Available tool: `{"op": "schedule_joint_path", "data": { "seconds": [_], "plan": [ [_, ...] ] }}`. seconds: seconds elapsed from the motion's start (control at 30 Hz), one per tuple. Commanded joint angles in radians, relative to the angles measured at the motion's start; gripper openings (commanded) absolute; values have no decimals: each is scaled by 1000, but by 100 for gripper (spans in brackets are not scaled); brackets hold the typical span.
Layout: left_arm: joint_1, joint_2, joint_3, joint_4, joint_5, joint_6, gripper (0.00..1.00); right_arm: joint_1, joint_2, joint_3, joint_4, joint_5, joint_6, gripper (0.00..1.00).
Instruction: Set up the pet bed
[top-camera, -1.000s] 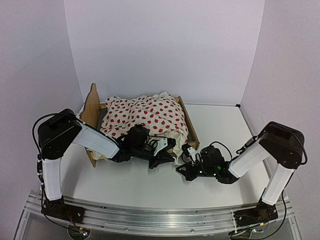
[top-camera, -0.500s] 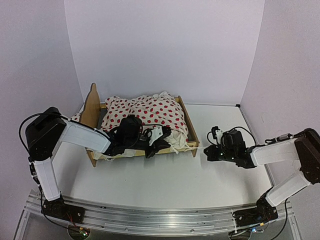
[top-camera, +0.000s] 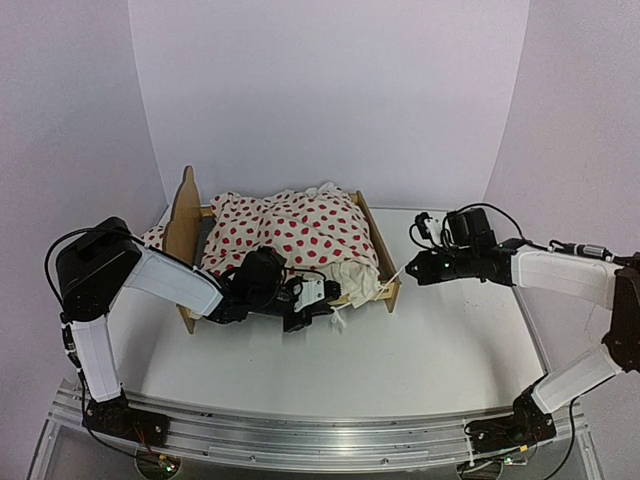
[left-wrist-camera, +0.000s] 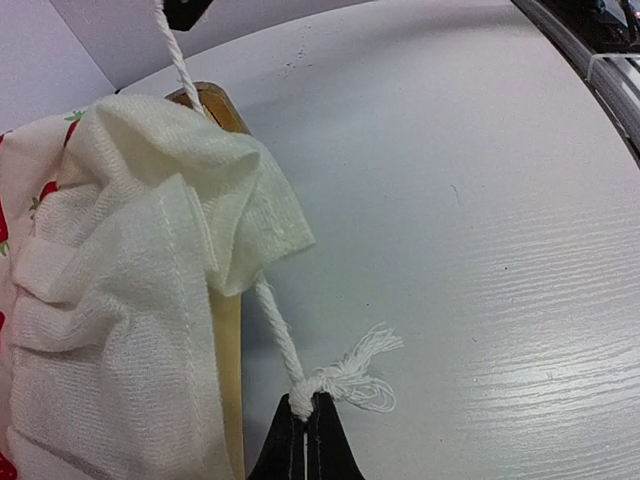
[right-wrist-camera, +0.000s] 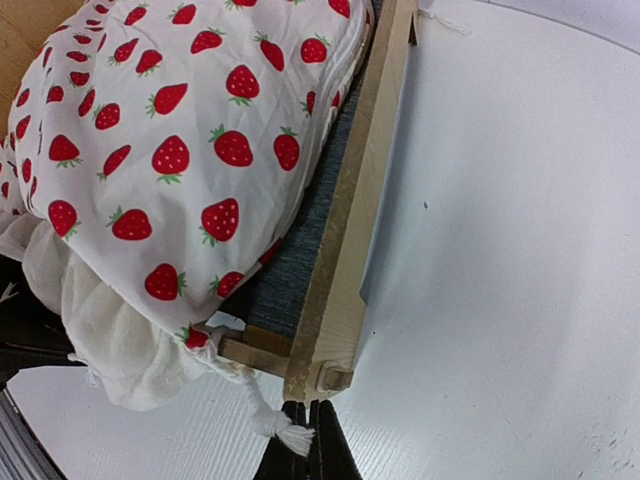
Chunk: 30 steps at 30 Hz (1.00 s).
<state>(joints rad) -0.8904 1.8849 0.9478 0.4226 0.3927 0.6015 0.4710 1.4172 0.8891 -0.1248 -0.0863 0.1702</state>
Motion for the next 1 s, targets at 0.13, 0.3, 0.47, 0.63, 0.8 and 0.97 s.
{"op": "schedule_joint_path", "data": {
  "seconds": [0.13, 0.3, 0.47, 0.63, 0.8, 0.97],
  "plan": [
    [-7, 66, -36, -73, -49, 73, 0, -30, 72, 218, -107, 72, -71, 0],
    [-7, 78, -67, -73, -64, 111, 0, -33, 118, 288, -161, 71, -69, 0],
    [-8, 104, -96, -61, -94, 157, 0, -63, 100, 262, -173, 78, -54, 0],
    [-12, 100, -88, -54, -64, 167, 0, -67, 95, 235, -177, -23, -27, 0],
    [-56, 83, -47, -32, 33, 199, 25, -66, 89, 155, -179, -190, 8, 0],
    [-74, 61, -23, -50, 82, 195, 56, -67, 57, 71, -189, -236, 39, 0]
  ]
}}
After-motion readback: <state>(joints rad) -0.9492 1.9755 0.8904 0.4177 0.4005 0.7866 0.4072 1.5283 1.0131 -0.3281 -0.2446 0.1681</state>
